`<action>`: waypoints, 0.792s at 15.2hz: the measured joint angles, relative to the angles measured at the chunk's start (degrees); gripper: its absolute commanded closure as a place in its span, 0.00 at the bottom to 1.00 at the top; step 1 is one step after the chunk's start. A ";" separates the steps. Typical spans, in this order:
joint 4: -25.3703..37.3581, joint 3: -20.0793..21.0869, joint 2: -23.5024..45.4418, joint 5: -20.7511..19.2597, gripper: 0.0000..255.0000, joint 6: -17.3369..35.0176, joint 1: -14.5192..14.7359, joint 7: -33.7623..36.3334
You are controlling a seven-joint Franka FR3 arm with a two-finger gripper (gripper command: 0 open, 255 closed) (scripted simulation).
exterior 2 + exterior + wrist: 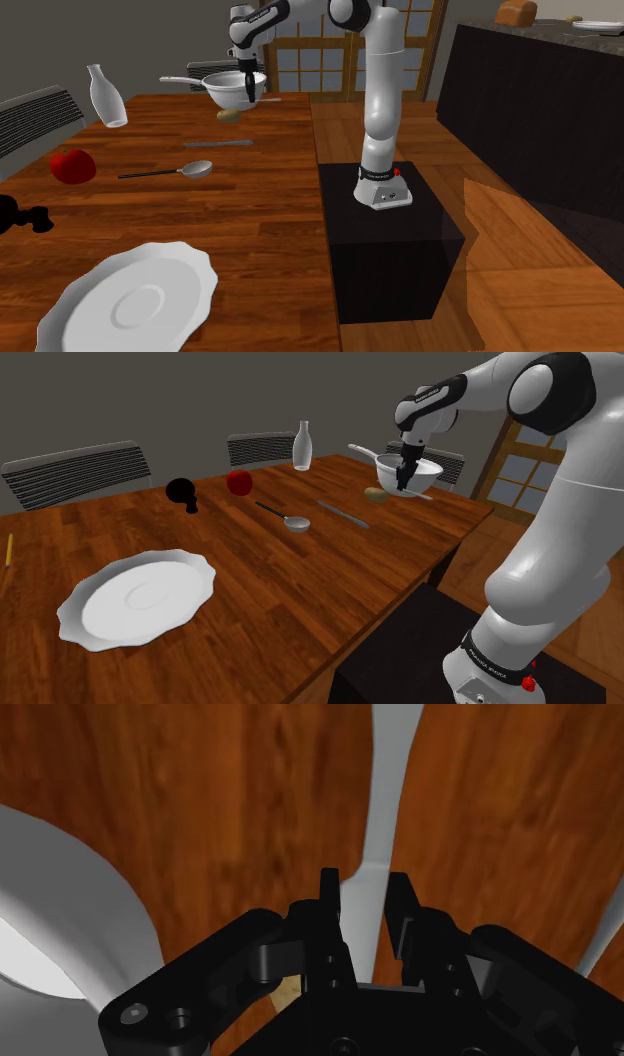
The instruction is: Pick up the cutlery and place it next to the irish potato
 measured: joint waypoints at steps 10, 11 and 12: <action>-4.32 0.15 2.80 1.02 1.00 7.00 -0.18 -0.70; -4.64 0.17 3.14 1.15 1.00 7.66 -0.20 -0.77; -5.20 0.18 3.37 1.25 1.00 8.44 -0.24 -0.88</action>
